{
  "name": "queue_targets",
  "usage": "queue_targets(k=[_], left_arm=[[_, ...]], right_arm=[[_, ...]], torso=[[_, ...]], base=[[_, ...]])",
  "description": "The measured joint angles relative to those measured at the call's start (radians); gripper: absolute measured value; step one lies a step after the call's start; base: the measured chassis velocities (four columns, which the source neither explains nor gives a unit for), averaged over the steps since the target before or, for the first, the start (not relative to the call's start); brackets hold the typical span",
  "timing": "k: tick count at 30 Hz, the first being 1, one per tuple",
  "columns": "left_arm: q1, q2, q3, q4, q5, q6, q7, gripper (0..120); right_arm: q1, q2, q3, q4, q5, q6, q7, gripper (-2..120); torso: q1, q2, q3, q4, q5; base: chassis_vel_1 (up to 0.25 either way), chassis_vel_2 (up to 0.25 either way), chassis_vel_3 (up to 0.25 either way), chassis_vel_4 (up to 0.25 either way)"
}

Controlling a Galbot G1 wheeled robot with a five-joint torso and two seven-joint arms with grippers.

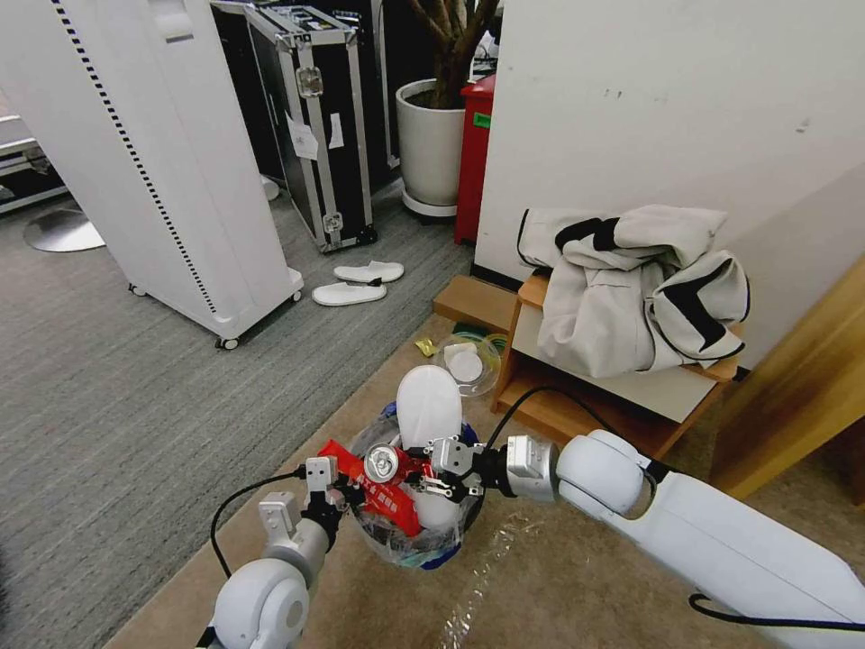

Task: Pick up the trash bin and place the garbage on the floor into it.

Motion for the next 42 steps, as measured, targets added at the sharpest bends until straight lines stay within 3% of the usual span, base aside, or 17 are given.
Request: queue_targets(k=[4, 10, 12, 20, 42], left_arm=[[0.001, 0.001, 0.000, 0.000, 0.000, 0.000, 0.000, 1], [0.001, 0.003, -0.001, 0.001, -0.002, 0.000, 0.000, 1], [-0.001, 0.004, -0.001, 0.004, -0.005, 0.000, 0.000, 1], [-0.010, 0.011, 0.000, 0.011, -0.018, 0.002, -0.001, 1], [-0.027, 0.011, 0.000, 0.035, -0.032, 0.004, -0.006, 1]], right_arm=[[-0.003, 0.000, 0.004, -0.001, 0.000, 0.000, 0.003, 28], [-0.008, 0.000, 0.010, -0.002, 0.002, 0.000, 0.006, 46], [-0.011, 0.000, 0.013, -0.003, 0.002, 0.000, 0.007, 58], [-0.012, 0.004, 0.015, -0.008, 0.004, 0.000, 0.008, 73], [0.001, 0.001, 0.020, -0.004, 0.027, 0.010, -0.001, 79]], torso=[[0.000, 0.000, 0.000, 0.0000, 0.0000], [0.000, 0.000, 0.000, 0.0000, 0.0000], [0.000, 0.000, 0.000, 0.0000, 0.0000], [0.000, 0.000, 0.000, 0.0000, 0.0000], [0.000, 0.000, 0.000, 0.0000, 0.0000]], base=[[0.000, 0.000, 0.000, 0.000], [0.000, 0.000, 0.000, 0.000], [0.000, 0.000, 0.000, 0.000], [0.000, 0.000, 0.000, 0.000], [0.000, 0.000, 0.000, 0.000]])
